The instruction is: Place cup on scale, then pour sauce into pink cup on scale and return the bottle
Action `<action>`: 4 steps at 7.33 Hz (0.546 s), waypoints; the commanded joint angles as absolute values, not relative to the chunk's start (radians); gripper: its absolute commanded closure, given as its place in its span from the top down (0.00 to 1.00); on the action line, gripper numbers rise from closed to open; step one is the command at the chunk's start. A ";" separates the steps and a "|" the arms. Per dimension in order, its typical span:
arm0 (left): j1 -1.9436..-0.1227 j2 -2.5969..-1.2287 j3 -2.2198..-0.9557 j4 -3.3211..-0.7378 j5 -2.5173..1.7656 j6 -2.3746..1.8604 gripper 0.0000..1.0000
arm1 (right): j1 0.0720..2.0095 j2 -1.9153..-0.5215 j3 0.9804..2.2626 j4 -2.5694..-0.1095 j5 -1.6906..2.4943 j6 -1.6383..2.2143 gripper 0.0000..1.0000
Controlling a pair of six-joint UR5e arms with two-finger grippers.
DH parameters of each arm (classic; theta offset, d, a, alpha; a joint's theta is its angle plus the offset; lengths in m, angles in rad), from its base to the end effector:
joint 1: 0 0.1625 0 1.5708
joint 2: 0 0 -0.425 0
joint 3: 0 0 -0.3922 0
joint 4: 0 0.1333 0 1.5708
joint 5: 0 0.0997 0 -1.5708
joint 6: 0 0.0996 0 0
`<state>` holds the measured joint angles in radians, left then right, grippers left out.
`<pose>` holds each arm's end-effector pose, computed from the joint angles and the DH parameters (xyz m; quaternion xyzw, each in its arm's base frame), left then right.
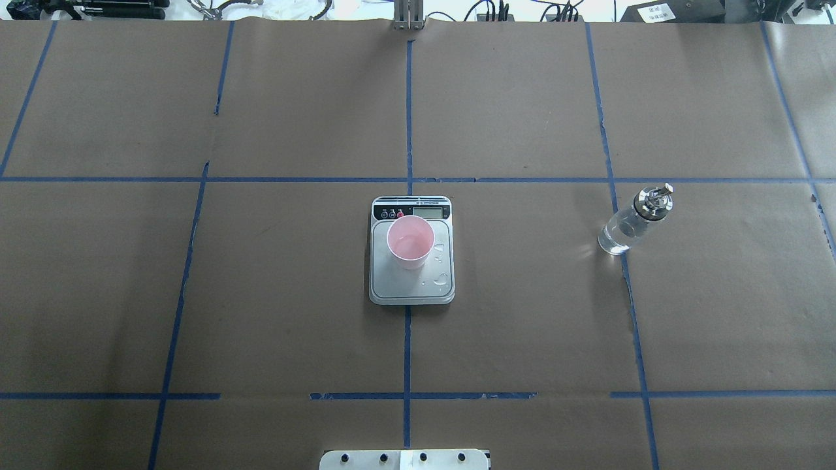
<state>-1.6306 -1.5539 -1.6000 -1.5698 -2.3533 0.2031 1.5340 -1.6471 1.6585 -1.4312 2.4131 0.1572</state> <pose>-0.0920 -0.4808 0.6521 0.0552 0.3774 0.0683 0.9219 0.0417 -0.4702 0.6323 0.0290 -0.4124 0.0240 0.9102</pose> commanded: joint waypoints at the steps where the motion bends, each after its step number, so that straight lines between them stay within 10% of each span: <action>1: -1.631 -1.554 -1.600 -1.569 -2.352 0.202 1.00 | 1.534 -1.647 1.658 -1.431 2.407 0.155 1.00; 4: -1.631 -1.555 -1.600 -1.569 -2.352 0.202 1.00 | 1.534 -1.649 1.658 -1.431 2.402 0.153 1.00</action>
